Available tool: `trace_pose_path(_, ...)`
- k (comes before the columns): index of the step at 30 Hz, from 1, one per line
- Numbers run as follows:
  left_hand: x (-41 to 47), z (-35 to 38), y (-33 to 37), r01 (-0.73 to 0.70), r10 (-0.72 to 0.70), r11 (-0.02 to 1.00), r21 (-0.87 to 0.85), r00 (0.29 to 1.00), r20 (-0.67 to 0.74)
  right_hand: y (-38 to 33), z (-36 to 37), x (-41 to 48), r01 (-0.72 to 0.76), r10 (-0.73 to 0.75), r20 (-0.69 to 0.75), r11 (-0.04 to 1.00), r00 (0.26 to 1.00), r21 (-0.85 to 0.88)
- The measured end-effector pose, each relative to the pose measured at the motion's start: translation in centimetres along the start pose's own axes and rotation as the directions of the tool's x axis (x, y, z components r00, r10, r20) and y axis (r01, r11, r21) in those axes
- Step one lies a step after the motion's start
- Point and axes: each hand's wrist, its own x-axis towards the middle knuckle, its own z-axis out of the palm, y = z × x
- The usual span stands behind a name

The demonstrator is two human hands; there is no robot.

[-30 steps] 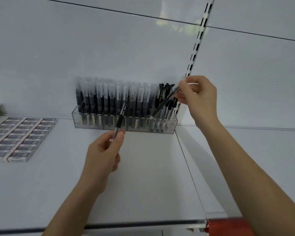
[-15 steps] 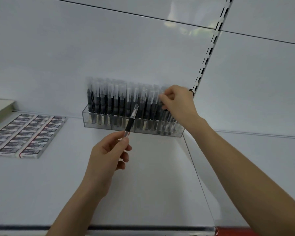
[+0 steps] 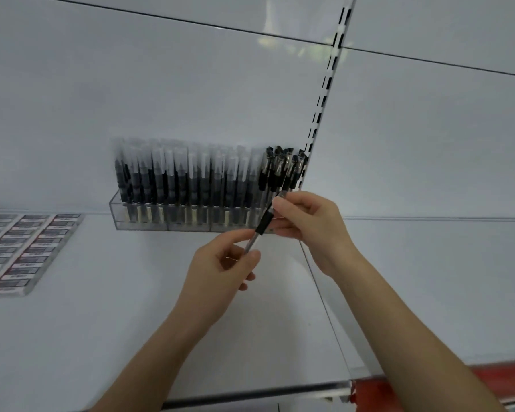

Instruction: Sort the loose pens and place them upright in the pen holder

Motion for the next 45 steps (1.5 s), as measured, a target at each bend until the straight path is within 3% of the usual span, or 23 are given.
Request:
trace_pose_path(2,0.4,-0.1,-1.1,-0.046,0.031,0.95,0.309,0.998,0.053,-0.3,-1.4,0.5,0.025,-0.02,-0.106,0.999,0.994,0.045)
trace_pose_path(5,0.5,-0.6,-3.2,-0.088,-0.081,0.595,0.799,0.982,0.168,-1.5,-3.7,2.1,0.126,-0.112,-0.304,0.992,0.946,0.029)
trace_pose_path(6,0.4,-0.7,-3.7,-0.106,-0.128,0.494,0.863,0.973,0.193,-1.9,-4.2,2.7,0.163,-0.157,-0.341,0.987,0.927,-0.011)
trace_pose_path(8,0.3,-0.6,-4.3,-0.119,-0.18,0.414,0.902,0.961,0.21,-2.4,-4.8,3.7,0.212,-0.24,-0.375,0.971,0.895,-0.113)
trace_pose_path(17,0.2,-0.6,-4.7,-0.127,-0.147,0.393,0.911,0.969,0.199,-2.0,-3.7,6.6,0.27,-0.401,-0.157,0.811,0.902,-0.519)
trace_pose_path(30,0.2,-0.5,-4.8,-0.122,-0.13,0.394,0.911,0.974,0.186,-0.2,-3.2,7.0,0.227,-0.336,-0.058,0.744,0.94,-0.629)
trace_pose_path(40,0.1,-0.5,-4.6,-0.117,-0.142,0.394,0.912,0.972,0.186,0.8,-3.6,7.2,0.188,-0.308,-0.09,0.759,0.947,-0.623)
trace_pose_path(45,0.1,-0.5,-4.2,-0.111,-0.17,0.395,0.912,0.967,0.191,2.0,-4.0,6.5,0.099,-0.194,-0.063,0.72,0.979,-0.687)
